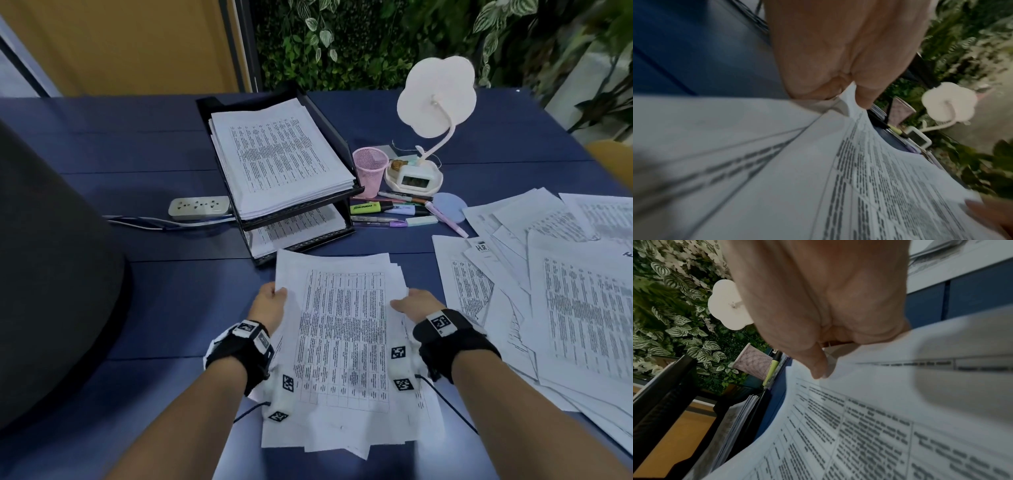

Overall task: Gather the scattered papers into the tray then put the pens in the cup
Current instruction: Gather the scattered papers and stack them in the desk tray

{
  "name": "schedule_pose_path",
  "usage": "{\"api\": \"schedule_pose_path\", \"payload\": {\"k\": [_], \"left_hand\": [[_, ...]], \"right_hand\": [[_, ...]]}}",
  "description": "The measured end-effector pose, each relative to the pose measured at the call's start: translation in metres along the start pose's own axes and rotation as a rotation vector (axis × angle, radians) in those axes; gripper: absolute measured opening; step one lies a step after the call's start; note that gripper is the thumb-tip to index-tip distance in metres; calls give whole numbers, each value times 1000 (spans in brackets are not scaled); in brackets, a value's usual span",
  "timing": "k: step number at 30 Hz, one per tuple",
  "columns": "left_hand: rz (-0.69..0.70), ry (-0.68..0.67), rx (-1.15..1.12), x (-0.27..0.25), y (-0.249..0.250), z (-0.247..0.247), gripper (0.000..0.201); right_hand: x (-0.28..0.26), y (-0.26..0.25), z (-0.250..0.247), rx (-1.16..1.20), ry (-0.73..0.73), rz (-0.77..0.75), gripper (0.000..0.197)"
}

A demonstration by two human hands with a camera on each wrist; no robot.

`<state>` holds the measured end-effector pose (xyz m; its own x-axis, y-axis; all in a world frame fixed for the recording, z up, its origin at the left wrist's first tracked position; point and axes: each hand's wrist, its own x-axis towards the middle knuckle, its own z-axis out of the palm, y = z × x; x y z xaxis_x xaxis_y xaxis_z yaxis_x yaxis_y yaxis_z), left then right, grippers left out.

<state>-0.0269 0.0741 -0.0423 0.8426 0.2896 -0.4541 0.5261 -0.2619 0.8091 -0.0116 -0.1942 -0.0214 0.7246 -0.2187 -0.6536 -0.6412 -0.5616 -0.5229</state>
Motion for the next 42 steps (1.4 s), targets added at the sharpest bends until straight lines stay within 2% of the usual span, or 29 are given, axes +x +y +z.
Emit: {"api": "schedule_pose_path", "payload": {"k": [3,6,10,13,14,17,18,20,23,26,27,29,31,35,38,42], "left_hand": [[42,-205,140,-13,7,13,37],[99,-253,190,-21,11,17,50],[148,-143,113,-22,10,7,49],[198,-136,-28,-23,15,-5,46],[217,-137,-85,-23,20,-9,46],[270,-98,-265,-22,37,-14,46],[281,-75,-330,-21,43,-15,45],[277,-45,-430,-20,56,-15,41],[332,-21,-379,-23,74,-16,35],[465,93,-344,-31,96,-20,32],[500,133,-362,-34,105,-21,34],[553,205,-381,-39,122,-23,52],[637,246,-396,-44,135,-24,58],[650,185,-339,-48,136,-21,49],[607,158,-312,-38,121,-22,26],[489,84,-457,-28,106,-29,16]], "right_hand": [[-4,-8,5,-26,-37,-19,39],[-8,-11,5,-42,-55,-32,40],[-7,-2,2,27,-8,-45,25],[0,10,4,259,110,-92,38],[-2,9,4,299,108,-129,34],[-4,-1,8,425,-15,-232,13],[-8,-7,9,487,-42,-258,17],[-10,-16,8,577,1,-311,23],[-18,-30,-1,649,120,-400,21],[-35,-51,-16,714,167,-503,19],[-40,-59,-20,733,189,-553,18],[-53,-75,-28,750,259,-670,17],[-61,-88,-34,748,316,-759,20],[-61,-93,-34,758,309,-766,26],[-55,-85,-33,777,304,-737,31],[-53,-78,-36,816,290,-679,22]]}}
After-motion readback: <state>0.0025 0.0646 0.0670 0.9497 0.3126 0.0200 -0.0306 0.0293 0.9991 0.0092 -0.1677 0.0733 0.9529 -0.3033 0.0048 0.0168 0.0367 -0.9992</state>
